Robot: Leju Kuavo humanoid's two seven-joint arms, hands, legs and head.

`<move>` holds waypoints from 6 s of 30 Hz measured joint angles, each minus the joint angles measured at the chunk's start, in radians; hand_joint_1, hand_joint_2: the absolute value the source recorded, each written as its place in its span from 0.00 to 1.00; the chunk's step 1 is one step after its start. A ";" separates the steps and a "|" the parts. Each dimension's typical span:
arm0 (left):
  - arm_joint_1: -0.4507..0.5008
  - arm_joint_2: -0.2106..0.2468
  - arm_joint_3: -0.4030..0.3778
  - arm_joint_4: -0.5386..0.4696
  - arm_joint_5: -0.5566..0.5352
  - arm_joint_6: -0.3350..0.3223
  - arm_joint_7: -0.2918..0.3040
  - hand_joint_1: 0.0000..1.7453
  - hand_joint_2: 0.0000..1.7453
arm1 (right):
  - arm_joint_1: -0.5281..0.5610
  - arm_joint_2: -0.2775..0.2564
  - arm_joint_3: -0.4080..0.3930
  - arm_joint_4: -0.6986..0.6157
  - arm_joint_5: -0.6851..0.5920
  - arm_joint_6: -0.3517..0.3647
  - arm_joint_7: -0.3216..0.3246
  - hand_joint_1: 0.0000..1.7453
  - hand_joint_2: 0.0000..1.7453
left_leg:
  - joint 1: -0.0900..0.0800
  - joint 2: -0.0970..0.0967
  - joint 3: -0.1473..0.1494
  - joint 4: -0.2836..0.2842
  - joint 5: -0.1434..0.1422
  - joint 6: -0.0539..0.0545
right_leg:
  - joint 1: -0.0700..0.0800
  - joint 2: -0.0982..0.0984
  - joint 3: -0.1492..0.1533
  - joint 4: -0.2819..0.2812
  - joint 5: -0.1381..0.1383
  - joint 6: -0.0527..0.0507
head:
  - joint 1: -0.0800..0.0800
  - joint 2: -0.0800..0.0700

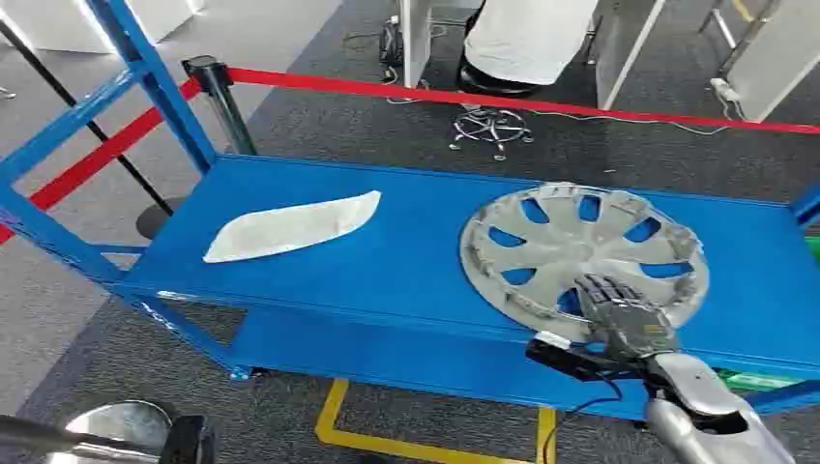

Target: Take the parts from the cabinet and place them on the table.

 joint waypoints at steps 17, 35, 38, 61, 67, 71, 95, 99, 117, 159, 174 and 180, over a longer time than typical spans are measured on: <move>0.012 -0.003 0.003 0.002 0.039 -0.012 -0.023 0.00 0.00 | 0.174 -0.103 -0.055 -0.224 -0.076 0.083 -0.028 1.00 1.00 | -0.044 -0.011 0.047 0.000 -0.018 0.043 | 0.038 -0.064 -0.130 0.054 0.114 -0.056 | 0.008 0.000; 0.027 0.009 0.024 0.002 0.063 -0.013 -0.056 0.00 0.00 | 0.540 -0.303 -0.154 -0.718 -0.263 0.031 -0.071 1.00 1.00 | 0.015 0.006 0.081 0.044 -0.114 0.036 | -0.002 -0.074 -0.120 0.179 -0.035 0.029 | 0.000 0.000; 0.031 0.009 0.028 0.002 0.063 -0.013 -0.056 0.00 0.00 | 0.584 -0.309 -0.154 -0.760 -0.259 0.015 -0.071 1.00 1.00 | 0.012 0.002 0.094 0.044 -0.128 0.039 | -0.001 -0.073 -0.263 0.384 -0.077 0.029 | 0.001 0.000; 0.026 0.008 0.030 0.002 0.036 0.028 -0.065 0.00 1.00 | 0.509 -0.138 -0.151 -0.774 -0.180 -0.207 -0.206 1.00 1.00 | 0.010 -0.006 0.137 0.026 -0.136 0.005 | 0.004 -0.062 -0.203 0.090 0.156 0.011 | 0.000 0.000; 0.025 0.008 0.030 0.002 0.027 0.033 -0.067 0.00 1.00 | 0.507 -0.129 -0.151 -0.756 -0.181 -0.207 -0.207 1.00 1.00 | 0.008 -0.006 0.136 0.026 -0.136 0.005 | 0.002 -0.062 -0.202 0.088 0.157 0.012 | 0.000 0.000; 0.025 0.008 0.030 0.002 0.024 0.033 -0.067 0.00 1.00 | 0.507 -0.125 -0.152 -0.753 -0.182 -0.208 -0.209 1.00 1.00 | 0.007 -0.006 0.136 0.026 -0.137 0.006 | 0.001 -0.062 -0.202 0.087 0.157 0.012 | 0.000 0.000; 0.019 0.005 0.026 0.002 0.006 0.045 -0.071 0.00 1.00 | 0.512 -0.073 -0.169 -0.755 -0.275 -0.224 -0.303 1.00 1.00 | 0.017 0.000 0.163 -0.017 -0.123 0.038 | -0.001 -0.064 -0.224 0.159 0.099 0.035 | 0.006 0.000; 0.019 0.004 0.026 0.002 0.006 0.045 -0.071 0.00 1.00 | 0.516 -0.064 -0.173 -0.753 -0.306 -0.226 -0.319 1.00 1.00 | 0.021 0.000 0.160 -0.013 -0.121 0.033 | -0.015 -0.064 -0.323 0.354 0.029 0.057 | 0.006 0.000; 0.018 0.006 0.025 0.003 -0.016 0.095 -0.055 0.00 1.00 | 0.481 0.081 -0.256 -0.734 -0.431 -0.193 -0.448 1.00 1.00 | 0.014 0.002 0.166 0.164 -0.252 0.012 | -0.004 -0.008 -0.314 0.113 0.243 -0.006 | 0.007 0.000; 0.020 -0.008 0.014 0.006 -0.051 0.113 -0.040 0.00 1.00 | 0.358 0.211 -0.482 -0.686 -0.700 -0.146 -0.489 1.00 1.00 | 0.010 0.032 0.191 -0.004 -0.175 0.048 | -0.011 -0.064 -0.412 0.329 0.089 0.054 | 0.019 0.000; 0.025 -0.005 0.009 0.006 -0.051 0.110 -0.030 0.00 1.00 | 0.303 0.207 -0.550 -0.649 -0.712 -0.098 -0.472 1.00 1.00 | 0.007 0.018 0.042 0.261 -0.325 -0.011 | -0.004 -0.068 -0.213 0.051 0.201 -0.008 | 0.016 0.000; 0.019 -0.003 0.008 0.006 -0.053 0.110 -0.021 0.00 1.00 | 0.301 0.207 -0.551 -0.637 -0.712 -0.098 -0.472 1.00 1.00 | 0.009 -0.050 0.251 0.063 -0.229 0.012 | -0.007 -0.004 -0.306 0.054 0.278 0.008 | 0.015 0.000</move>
